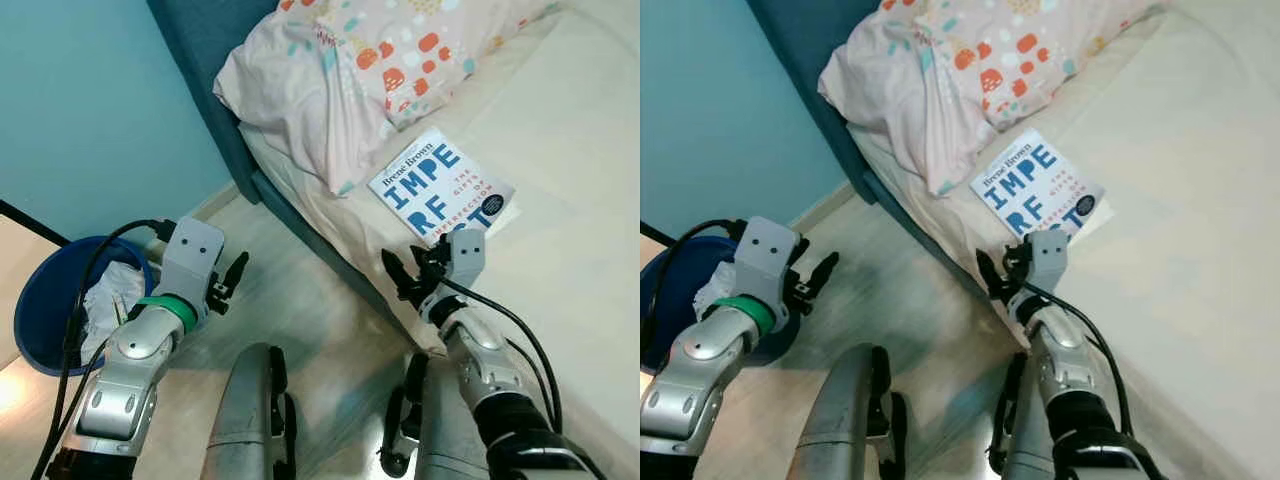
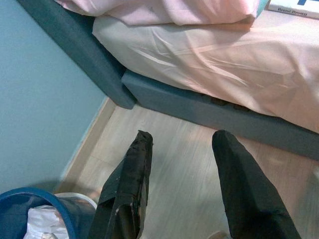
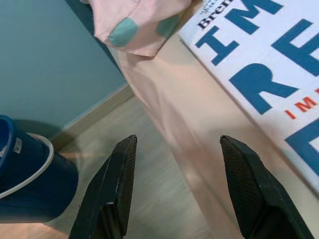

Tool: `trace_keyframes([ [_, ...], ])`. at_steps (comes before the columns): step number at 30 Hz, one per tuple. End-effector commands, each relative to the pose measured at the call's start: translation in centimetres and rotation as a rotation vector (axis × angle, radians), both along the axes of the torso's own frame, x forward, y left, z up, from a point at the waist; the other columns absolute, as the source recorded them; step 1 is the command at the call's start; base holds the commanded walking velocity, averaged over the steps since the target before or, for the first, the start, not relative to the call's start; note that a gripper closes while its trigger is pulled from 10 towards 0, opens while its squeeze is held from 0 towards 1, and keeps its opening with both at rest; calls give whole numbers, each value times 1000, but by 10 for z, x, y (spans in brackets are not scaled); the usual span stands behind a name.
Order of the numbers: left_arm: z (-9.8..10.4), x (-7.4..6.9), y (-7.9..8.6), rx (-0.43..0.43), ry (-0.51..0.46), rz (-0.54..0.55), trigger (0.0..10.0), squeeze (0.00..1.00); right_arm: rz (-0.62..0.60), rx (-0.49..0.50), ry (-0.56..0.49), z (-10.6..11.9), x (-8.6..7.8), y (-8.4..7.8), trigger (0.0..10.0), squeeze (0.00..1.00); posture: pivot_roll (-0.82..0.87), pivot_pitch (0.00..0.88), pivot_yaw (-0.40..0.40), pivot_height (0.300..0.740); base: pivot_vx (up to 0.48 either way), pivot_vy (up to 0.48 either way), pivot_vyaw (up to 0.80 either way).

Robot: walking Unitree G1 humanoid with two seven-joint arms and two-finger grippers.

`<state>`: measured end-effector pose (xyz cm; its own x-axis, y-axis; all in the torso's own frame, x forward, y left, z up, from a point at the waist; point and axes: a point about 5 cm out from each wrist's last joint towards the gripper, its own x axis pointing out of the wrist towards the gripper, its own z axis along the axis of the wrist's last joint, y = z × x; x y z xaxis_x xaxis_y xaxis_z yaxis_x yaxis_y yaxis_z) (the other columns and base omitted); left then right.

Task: Clean up the room

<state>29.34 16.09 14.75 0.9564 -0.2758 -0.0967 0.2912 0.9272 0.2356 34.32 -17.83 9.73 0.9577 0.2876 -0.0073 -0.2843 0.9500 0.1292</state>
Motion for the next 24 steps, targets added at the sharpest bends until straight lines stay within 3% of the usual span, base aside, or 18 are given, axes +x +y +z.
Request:
trace_keyframes([
  [1, -9, -4, 5, 11, 33, 18, 10000, 0, -15, 8, 40, -11, -4, -1, 10000, 0, 154, 294, 183, 609, 0, 0, 0],
  [14, -8, -5, 5, 14, 35, 18, 10000, 0, -113, 23, 139, -28, -9, -16, 10000, 0, 158, 297, 185, 609, 0, 0, 0],
  [21, -7, -3, 5, 14, 33, 18, 10000, 0, -146, 5, 137, -26, -7, -22, 10000, 0, 157, 300, 187, 609, 0, 0, 0],
  [24, -7, -2, 5, 12, 31, 19, 10000, 0, -197, -15, 127, -21, -4, -32, 10000, 0, 158, 303, 183, 609, 0, 0, 0],
])
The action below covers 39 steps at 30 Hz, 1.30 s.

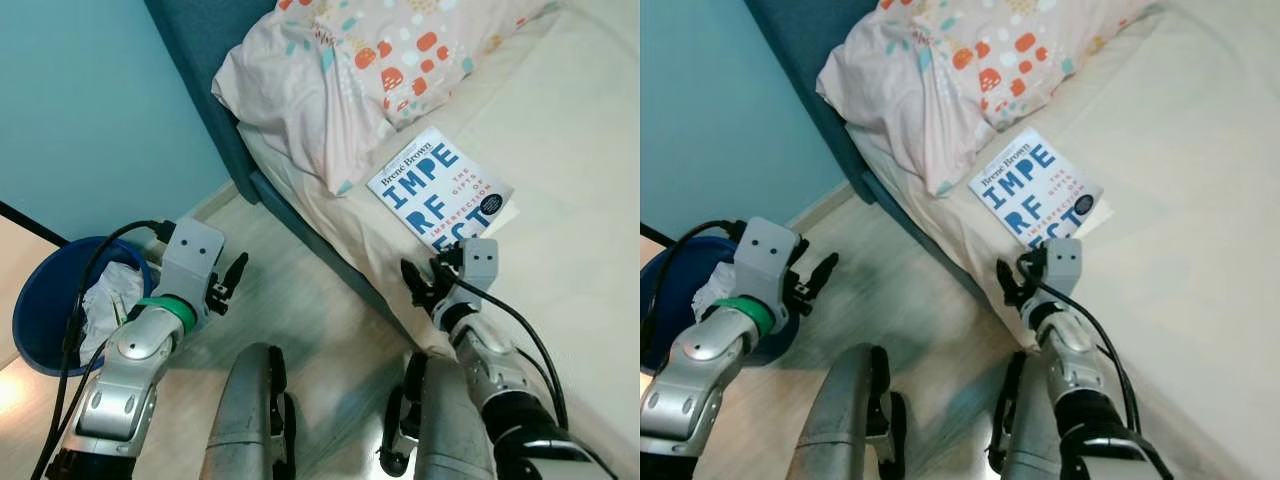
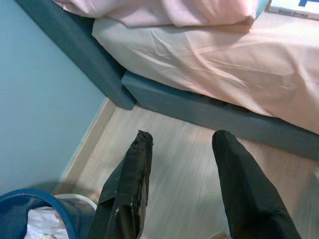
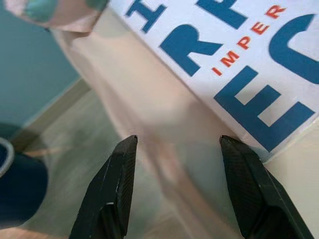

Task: Clean up the room

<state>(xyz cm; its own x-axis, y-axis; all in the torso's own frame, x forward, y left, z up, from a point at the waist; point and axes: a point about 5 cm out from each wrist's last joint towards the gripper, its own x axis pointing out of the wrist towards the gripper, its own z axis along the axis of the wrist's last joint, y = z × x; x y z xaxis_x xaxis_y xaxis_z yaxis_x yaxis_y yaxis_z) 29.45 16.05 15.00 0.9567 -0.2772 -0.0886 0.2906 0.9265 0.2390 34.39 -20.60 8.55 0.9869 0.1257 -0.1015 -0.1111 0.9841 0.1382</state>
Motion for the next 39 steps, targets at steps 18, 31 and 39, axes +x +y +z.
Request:
trace_keyframes([
  [18, -11, 2, 1, -2, 26, 24, 10000, 0, 61, 91, -24, -5, -5, 12, 10000, 0, 131, 231, 156, 609, 0, 0, 0],
  [31, -11, 11, -17, -51, -7, 3, 10000, 0, 161, 212, -206, 17, -31, 40, 10000, 0, 60, 149, 98, 609, 0, 0, 0],
  [39, -22, 12, -32, -110, -29, 2, 10000, 0, 22, -79, -346, 32, -33, 50, 10000, 0, 10, 66, 15, 609, 0, 0, 0],
])
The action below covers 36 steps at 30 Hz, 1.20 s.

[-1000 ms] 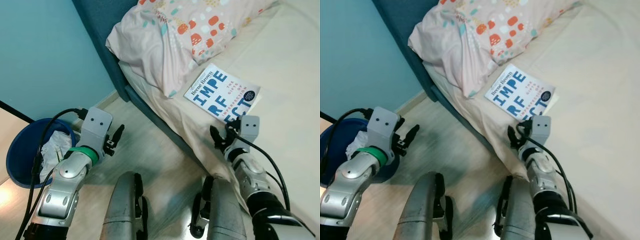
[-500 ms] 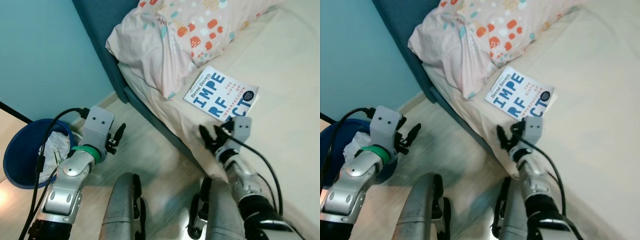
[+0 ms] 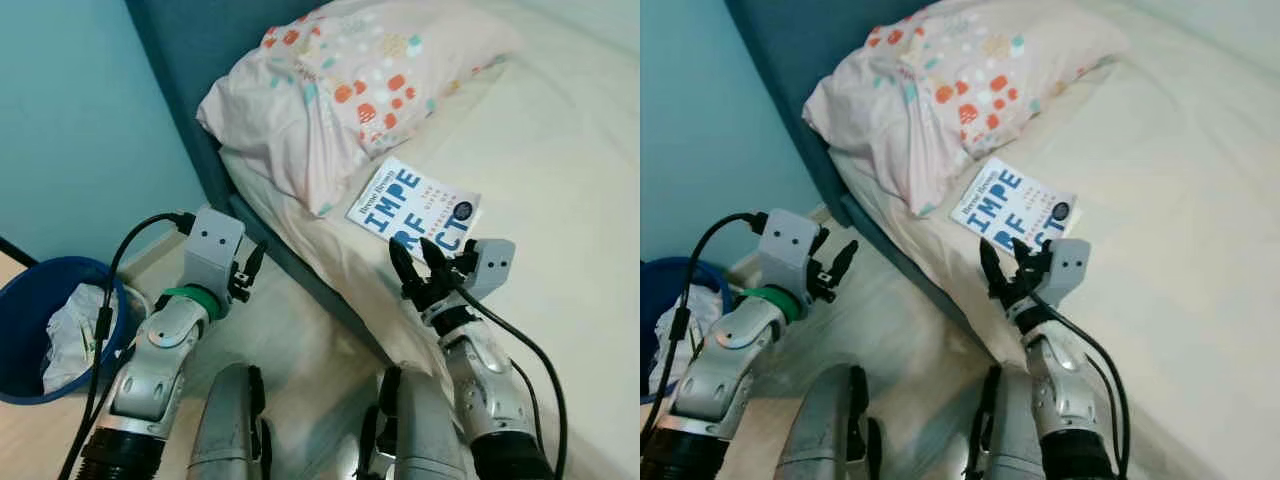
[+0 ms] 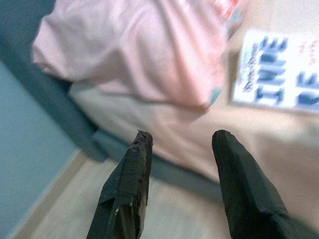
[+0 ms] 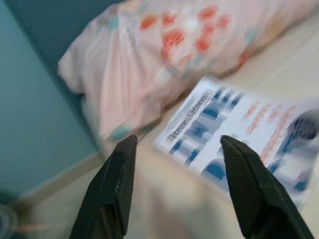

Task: Clean up the room

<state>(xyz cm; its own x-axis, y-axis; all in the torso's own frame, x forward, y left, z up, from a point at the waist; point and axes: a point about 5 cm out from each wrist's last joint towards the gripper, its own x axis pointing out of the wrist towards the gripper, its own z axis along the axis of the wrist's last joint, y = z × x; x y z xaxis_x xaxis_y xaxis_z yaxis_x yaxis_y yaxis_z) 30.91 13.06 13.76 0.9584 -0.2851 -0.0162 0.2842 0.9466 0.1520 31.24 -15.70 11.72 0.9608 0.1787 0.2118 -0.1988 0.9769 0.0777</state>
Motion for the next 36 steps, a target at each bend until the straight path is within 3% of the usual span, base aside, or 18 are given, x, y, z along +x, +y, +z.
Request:
trace_keyframes([
  [1, -10, -2, -2, -3, 15, 4, 10000, 0, -42, -62, -27, 0, -2, 1, 10000, 0, 10, 66, 15, 609, 0, 0, 0],
  [6, -12, -1, -3, -45, 15, 31, 10000, 0, -43, -90, -48, 5, 0, 4, 10000, 0, -4, 39, -15, 609, 0, 0, 0],
  [13, -9, 9, -9, -78, -12, 61, 10000, 0, -86, -117, -41, 16, 4, -5, 10000, 0, -13, 24, -32, 614, 0, 0, 0],
  [22, -4, 19, -16, -89, -45, 55, 10000, 0, -165, -139, -46, 15, 7, -13, 10000, 0, -27, 22, -23, 649, 0, 0, 0],
  [23, -1, 22, -23, -102, -51, 45, 10000, 0, -176, -150, -45, 15, 7, -16, 10000, 0, -41, 23, -25, 658, 0, 0, 0],
  [36, 4, 26, -40, -133, -71, 7, 10000, 0, -207, -170, -29, 14, 4, -23, 10000, 0, -51, 29, -19, 697, 0, 0, 0],
])
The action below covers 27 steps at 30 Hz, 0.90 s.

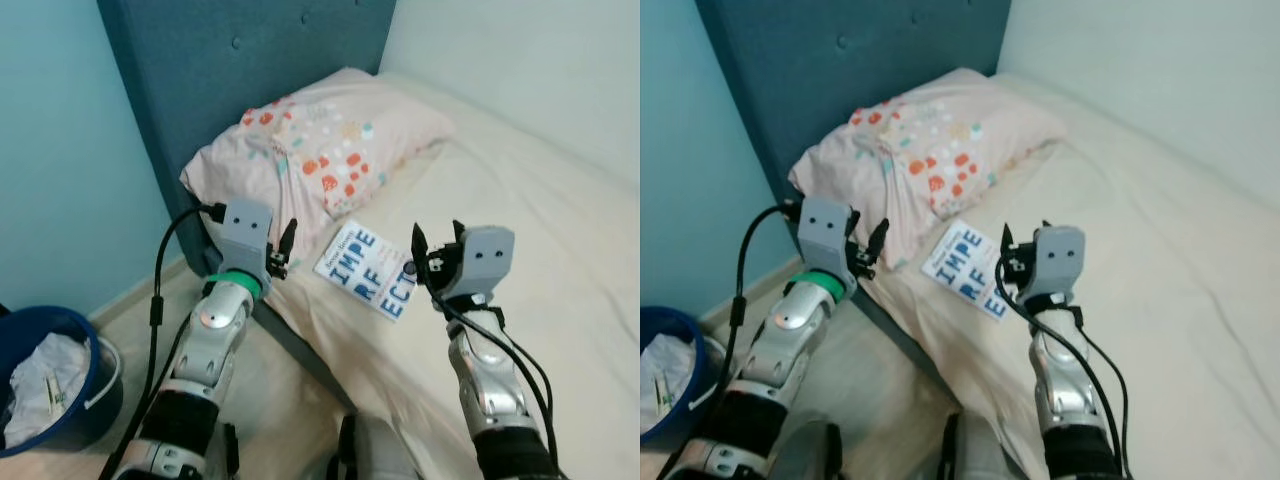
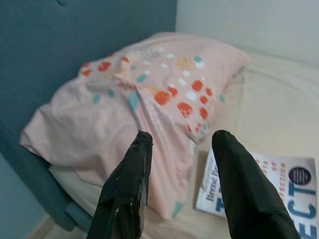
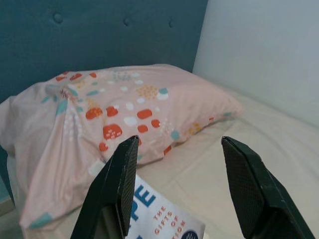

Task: Clean up the room

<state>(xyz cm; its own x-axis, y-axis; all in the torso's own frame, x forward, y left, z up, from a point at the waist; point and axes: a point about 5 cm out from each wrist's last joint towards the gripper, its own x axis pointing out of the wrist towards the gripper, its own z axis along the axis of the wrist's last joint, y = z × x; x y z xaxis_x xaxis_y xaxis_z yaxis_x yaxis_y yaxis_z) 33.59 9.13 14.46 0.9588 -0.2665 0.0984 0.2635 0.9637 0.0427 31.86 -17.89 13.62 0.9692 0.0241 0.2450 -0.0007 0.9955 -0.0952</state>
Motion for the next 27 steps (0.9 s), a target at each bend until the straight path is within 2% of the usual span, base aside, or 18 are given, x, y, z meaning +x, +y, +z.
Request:
trace_keyframes([
  [1, -3, -1, -1, 5, 8, -7, 10000, 0, -9, 2, 22, -5, -2, -1, 10000, 0, -51, 29, -19, 697, 0, 0, 0],
  [15, -7, 1, 5, 21, 10, 4, 10000, 0, -17, 13, 35, -10, -1, 6, 10000, 0, -34, 29, -2, 740, 0, 0, 0],
  [22, -12, -1, 9, 40, 23, 7, 10000, 0, -23, 20, 55, -16, -2, 11, 10000, 0, -24, 29, 8, 740, 0, 0, 0],
  [27, -21, -4, 19, 63, 50, 24, 10000, 0, -1, 26, 87, -26, -2, 21, 10000, 0, -18, 29, 17, 740, 0, 0, 0],
])
